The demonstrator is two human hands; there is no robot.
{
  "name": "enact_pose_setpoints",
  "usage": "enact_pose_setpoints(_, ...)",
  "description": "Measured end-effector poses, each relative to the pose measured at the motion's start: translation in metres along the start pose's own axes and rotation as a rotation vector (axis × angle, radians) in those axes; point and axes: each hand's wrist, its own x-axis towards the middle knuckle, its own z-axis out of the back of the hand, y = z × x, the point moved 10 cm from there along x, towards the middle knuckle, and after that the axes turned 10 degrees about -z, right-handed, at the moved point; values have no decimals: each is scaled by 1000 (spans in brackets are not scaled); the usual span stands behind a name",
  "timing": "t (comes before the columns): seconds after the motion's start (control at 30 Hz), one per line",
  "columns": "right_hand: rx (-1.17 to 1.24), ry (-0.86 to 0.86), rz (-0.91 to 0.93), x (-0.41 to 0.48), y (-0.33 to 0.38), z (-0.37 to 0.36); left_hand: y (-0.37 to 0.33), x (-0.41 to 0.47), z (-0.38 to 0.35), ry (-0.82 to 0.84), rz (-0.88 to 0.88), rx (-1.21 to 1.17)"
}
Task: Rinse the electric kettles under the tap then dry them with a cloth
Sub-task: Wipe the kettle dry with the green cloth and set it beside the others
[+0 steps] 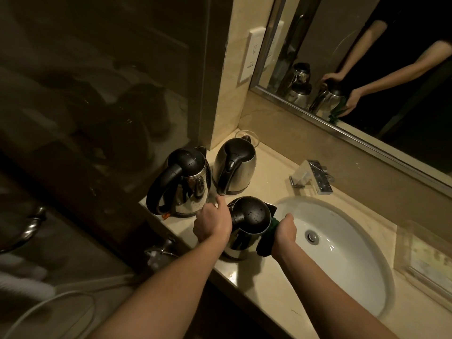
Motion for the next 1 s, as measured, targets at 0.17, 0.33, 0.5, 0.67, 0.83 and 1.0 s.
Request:
enact_pose_setpoints(0.17,23,30,-57,9,-16,0,-4,4,0,-22,-82,38)
enact_pose_setpoints(0.33,118,105,-109,7,-18,-4,-7,12,-1,-18,-107,38)
enact_pose_setpoints(0.5,104,137,-58,11,7,-5,-9,17,-4,-3,-125,45)
enact_pose_setpoints(0.67,-18,112,12,26,25,0,-14,21,-6,28,-146,27)
enact_pose_setpoints(0.83,-65,131,-8,38,17,-6,-17,24,-6,41,-170,-14)
enact_pose_setpoints(1.0,-108,202,-43,53,4,-11,-18,26,-8,73,-181,-48)
